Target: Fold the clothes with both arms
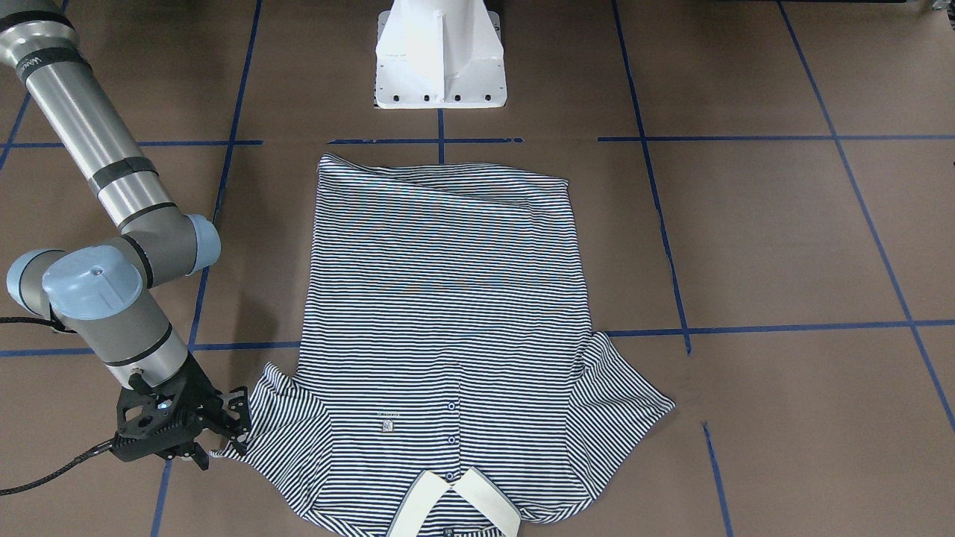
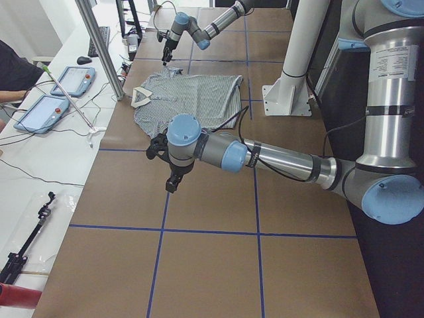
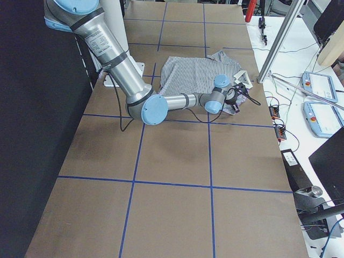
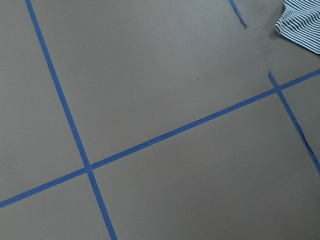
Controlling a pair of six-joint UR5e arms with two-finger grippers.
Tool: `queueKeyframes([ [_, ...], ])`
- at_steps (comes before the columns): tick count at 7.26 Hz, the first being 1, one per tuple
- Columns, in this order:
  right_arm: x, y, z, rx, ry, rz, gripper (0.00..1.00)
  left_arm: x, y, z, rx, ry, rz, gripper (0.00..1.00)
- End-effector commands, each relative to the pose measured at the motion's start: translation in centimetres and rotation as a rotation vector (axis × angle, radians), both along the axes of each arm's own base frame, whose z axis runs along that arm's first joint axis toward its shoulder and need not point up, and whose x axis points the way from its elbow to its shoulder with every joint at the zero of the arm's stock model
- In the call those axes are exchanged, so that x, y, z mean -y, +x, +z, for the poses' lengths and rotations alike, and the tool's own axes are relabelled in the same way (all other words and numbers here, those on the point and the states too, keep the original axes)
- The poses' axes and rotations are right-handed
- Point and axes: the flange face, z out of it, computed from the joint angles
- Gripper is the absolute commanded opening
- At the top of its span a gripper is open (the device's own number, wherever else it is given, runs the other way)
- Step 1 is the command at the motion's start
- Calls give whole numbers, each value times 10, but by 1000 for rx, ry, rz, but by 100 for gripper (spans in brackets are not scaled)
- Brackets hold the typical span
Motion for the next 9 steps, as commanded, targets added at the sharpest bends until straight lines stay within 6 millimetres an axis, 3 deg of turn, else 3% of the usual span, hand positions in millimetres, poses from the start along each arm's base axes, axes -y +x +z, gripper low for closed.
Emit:
queueKeyframes([
  [1, 3, -2, 9, -17, -12, -4, 47, -5, 1, -2, -1, 3, 2, 100],
  [2, 3, -2, 10, -18, -14, -4, 33, -5, 1, -2, -1, 3, 2, 100],
  [3, 1, -4, 12, -20, -16, -7, 0, -5, 1, -2, -1, 3, 2, 100],
  [5, 3, -5, 12, -24, -19, -4, 0, -5, 1, 2, 0, -2, 4, 100],
  [6, 5, -6, 3, -13, -14, -1, 0, -5, 1, 5, 1, -5, 5, 100],
  [7, 6, 0, -17, 16, 13, 4, 0, -5, 1, 5, 1, -5, 5, 100],
  [9, -36, 15, -69, 124, -31, -53, 0, -5, 1, 6, 1, -8, 5, 100],
])
